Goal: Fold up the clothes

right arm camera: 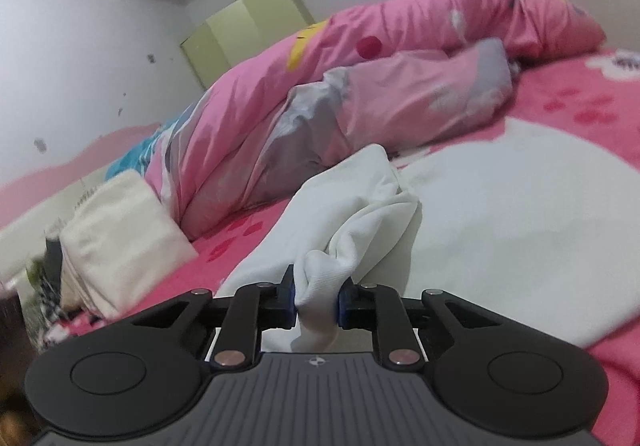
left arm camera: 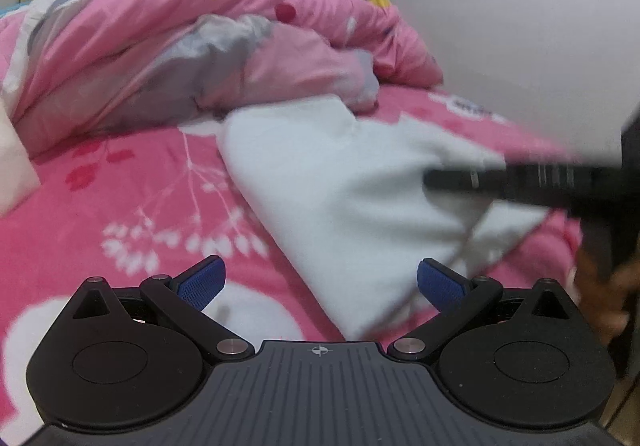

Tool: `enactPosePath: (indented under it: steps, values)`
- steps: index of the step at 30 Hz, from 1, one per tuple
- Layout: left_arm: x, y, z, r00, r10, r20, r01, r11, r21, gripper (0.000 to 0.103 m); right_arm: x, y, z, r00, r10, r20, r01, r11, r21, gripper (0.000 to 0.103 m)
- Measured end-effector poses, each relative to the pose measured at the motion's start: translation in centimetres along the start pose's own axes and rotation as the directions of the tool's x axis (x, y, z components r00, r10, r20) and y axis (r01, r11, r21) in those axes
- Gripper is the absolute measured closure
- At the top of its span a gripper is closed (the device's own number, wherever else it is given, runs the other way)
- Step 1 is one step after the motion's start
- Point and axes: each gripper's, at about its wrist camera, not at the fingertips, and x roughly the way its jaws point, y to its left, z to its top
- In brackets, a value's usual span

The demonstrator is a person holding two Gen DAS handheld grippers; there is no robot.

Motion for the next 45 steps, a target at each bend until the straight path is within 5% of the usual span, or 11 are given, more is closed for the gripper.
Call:
enactPosePath:
  steps: [7, 12, 15, 21, 26, 33, 45]
  values:
    - [5.0, 3.1, 8.7, 0.982, -0.179, -0.066, 0.163, 0.967, -0.197, 0.0, 0.0, 1.6, -0.7, 1.0, -0.023, 0.018, 0.026, 0.987, -0.156, 0.085]
    - [13.2, 0.5, 13.7, 0.961, -0.173, -0.214, 0.142, 0.978, -0.152, 0.008, -0.1, 1.5, -1.1, 1.0, -0.014, 0.025, 0.018, 0.984, -0.177, 0.085]
    - [17.8, -1.6, 15.0, 0.936, -0.124, -0.329, 0.097, 0.991, -0.095, 0.024, 0.0, 1.6, -1.1, 0.999, -0.01, 0.032, 0.016, 0.98, -0.199, 0.085]
    - [23.1, -4.0, 15.0, 0.881, 0.024, -0.472, -0.008, 0.999, 0.035, 0.038, 0.1, 1.8, -1.2, 0.999, -0.011, 0.04, 0.02, 0.973, -0.23, 0.085]
    - [23.4, -4.5, 14.9, 0.875, 0.113, -0.472, -0.057, 0.99, 0.131, 0.056, 0.2, 1.5, -0.9, 0.999, -0.008, 0.037, 0.015, 0.978, -0.21, 0.085]
    - [22.6, -3.6, 15.4, 0.889, 0.117, -0.443, -0.084, 0.992, 0.095, 0.093, -0.4, 1.0, -0.7, 0.998, 0.002, 0.059, 0.008, 0.986, -0.168, 0.087]
    - [20.7, -5.7, 20.0, 0.948, 0.07, -0.311, -0.078, 0.997, -0.014, 0.097, -3.2, -1.9, 2.1, 0.981, -0.012, 0.191, 0.018, 0.999, -0.029, 0.089]
